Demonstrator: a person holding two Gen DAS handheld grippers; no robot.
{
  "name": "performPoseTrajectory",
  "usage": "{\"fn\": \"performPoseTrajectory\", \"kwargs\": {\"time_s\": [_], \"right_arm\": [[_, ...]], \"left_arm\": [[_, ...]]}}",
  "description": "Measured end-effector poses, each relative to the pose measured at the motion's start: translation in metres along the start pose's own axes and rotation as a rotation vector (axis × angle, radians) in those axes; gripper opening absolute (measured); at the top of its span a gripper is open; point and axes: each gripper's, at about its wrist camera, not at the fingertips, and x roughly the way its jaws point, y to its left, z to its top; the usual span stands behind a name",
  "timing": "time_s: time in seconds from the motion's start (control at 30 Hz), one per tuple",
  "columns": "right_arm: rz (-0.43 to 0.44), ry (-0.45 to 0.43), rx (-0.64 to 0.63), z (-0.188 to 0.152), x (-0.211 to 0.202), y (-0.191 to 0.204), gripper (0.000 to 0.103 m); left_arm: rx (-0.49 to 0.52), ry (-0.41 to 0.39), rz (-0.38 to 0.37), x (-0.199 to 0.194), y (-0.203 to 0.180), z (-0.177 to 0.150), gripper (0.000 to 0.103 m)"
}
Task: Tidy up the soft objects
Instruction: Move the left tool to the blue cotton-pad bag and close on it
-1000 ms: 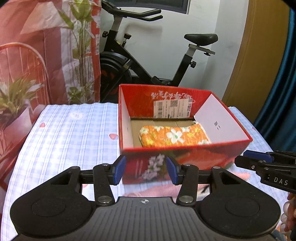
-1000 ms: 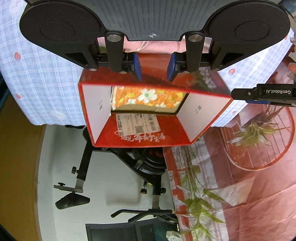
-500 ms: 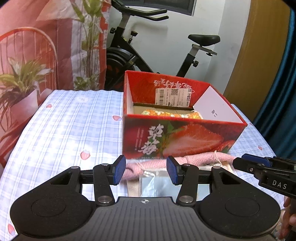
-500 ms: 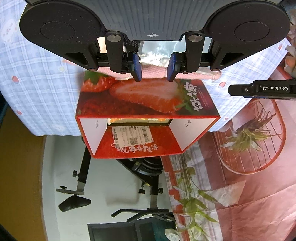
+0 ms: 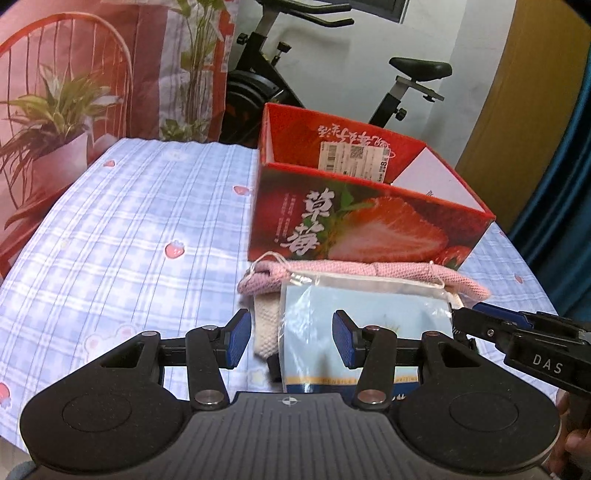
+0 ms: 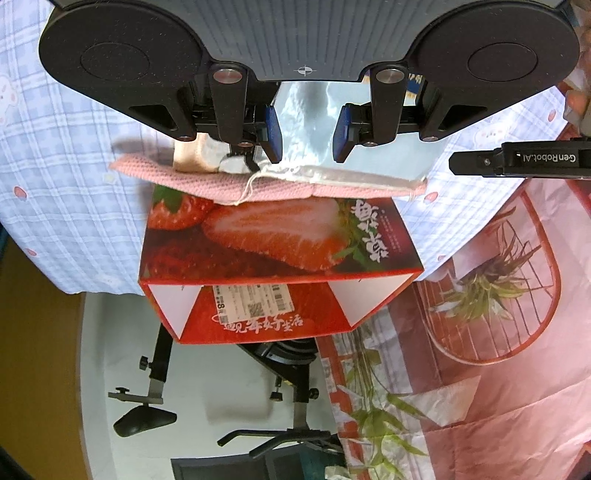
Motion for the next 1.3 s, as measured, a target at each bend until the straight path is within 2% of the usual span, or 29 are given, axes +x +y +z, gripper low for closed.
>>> {"fn": "performPoseTrajectory", "kwargs": {"time_s": [0.47, 1.07, 1.3], "right_arm": [[0.013, 0.031, 0.026, -0.008, 0.005, -0.004, 0.032], [0.025, 0.051, 0.073, -0.031, -0.024, -0.009, 0.032], [0.012, 0.046, 0.037, -0.048, -0.036, 0.003, 0.032]], "left_arm": [[-0.045, 0.053, -0.041, 0.011, 0.007, -0.010, 0.051], [-0.042, 0.101, -0.099, 0.002, 0.001, -0.036, 0.051], [-0.050, 0.123, -0.119, 0.000, 0.000, -0.049, 0.050]]}}
